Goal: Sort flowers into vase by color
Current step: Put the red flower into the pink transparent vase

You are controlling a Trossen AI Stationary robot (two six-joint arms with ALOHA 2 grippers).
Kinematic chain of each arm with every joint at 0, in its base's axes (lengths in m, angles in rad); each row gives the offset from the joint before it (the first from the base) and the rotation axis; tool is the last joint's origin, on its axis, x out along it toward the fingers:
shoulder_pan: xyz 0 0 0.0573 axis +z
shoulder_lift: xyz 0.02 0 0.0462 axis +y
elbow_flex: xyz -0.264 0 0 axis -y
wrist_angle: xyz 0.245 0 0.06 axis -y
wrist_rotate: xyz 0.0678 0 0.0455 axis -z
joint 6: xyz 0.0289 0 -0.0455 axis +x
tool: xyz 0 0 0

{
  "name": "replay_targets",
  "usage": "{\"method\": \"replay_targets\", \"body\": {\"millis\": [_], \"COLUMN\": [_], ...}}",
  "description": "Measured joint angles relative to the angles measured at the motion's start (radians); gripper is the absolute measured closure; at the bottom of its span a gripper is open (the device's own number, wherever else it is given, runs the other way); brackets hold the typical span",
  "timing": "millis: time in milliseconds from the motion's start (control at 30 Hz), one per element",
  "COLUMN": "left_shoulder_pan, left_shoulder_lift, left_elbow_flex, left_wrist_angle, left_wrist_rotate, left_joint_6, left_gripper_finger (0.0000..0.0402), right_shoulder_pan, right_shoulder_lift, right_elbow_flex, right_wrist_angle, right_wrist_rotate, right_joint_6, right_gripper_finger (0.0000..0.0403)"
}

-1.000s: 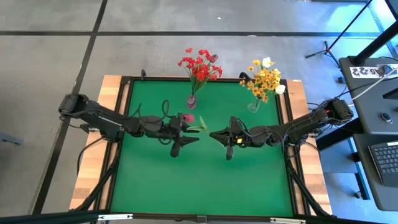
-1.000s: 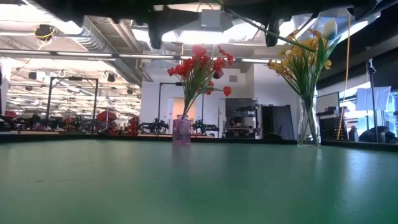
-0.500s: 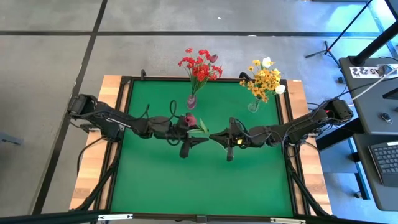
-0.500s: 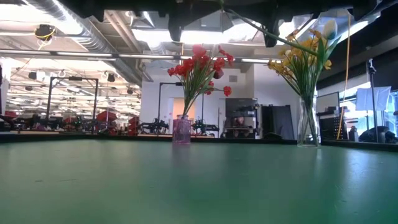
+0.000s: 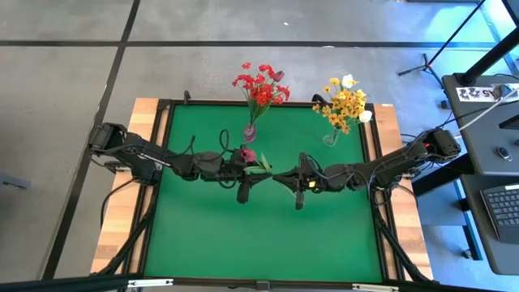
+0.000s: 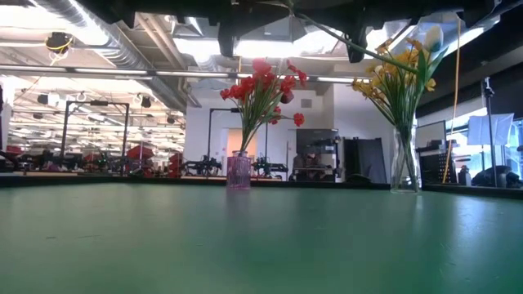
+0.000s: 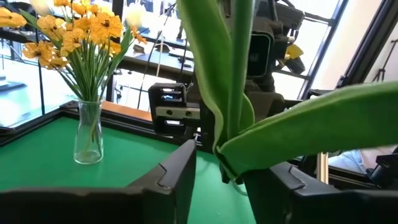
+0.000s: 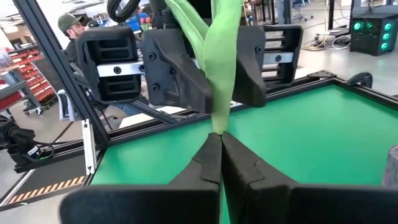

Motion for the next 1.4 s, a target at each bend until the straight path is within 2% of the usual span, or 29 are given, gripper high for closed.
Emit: {"method": "replay_targets", "body": {"millis": [400, 633, 767, 933, 1200, 1400], "left_shoulder_pan": [0.000, -0.001, -0.001, 0.000, 0.017, 0.040], "left_shoulder_lift": [0.000, 0.000, 0.000, 0.000, -0.008, -0.080], "left_elbow_flex": [0.000, 0.001, 0.001, 0.001, 0.002, 0.002], "left_wrist_angle": [0.002, 0.006, 0.006, -0.003, -0.145, -0.316], "left_wrist_rotate": [0.000, 0.001, 0.001, 0.000, -0.005, -0.109], "left_joint_6": [0.000, 0.000, 0.000, 0.007, 0.009, 0.027], "left_gripper_finger": [0.0323, 0.0389, 0.0393, 0.0397, 0.0399, 0.0399], "right_shoulder_pan": [0.000, 0.000, 0.000, 0.000, 0.000, 0.000], "right_shoulder_lift": [0.004, 0.004, 0.005, 0.005, 0.002, -0.040], "right_elbow_flex": [0.000, 0.000, 0.000, 0.000, 0.000, 0.000], "right_wrist_angle": [0.008, 0.007, 0.006, 0.004, -0.079, -0.165], "right_wrist_rotate": [0.016, 0.018, 0.018, 0.017, 0.040, 0.088], "right_joint_6": [-0.003, -0.003, -0.004, -0.007, -0.003, -0.002], "right_gripper_finger": [0.0402, 0.0402, 0.0392, 0.0350, 0.0239, 0.0195]}}
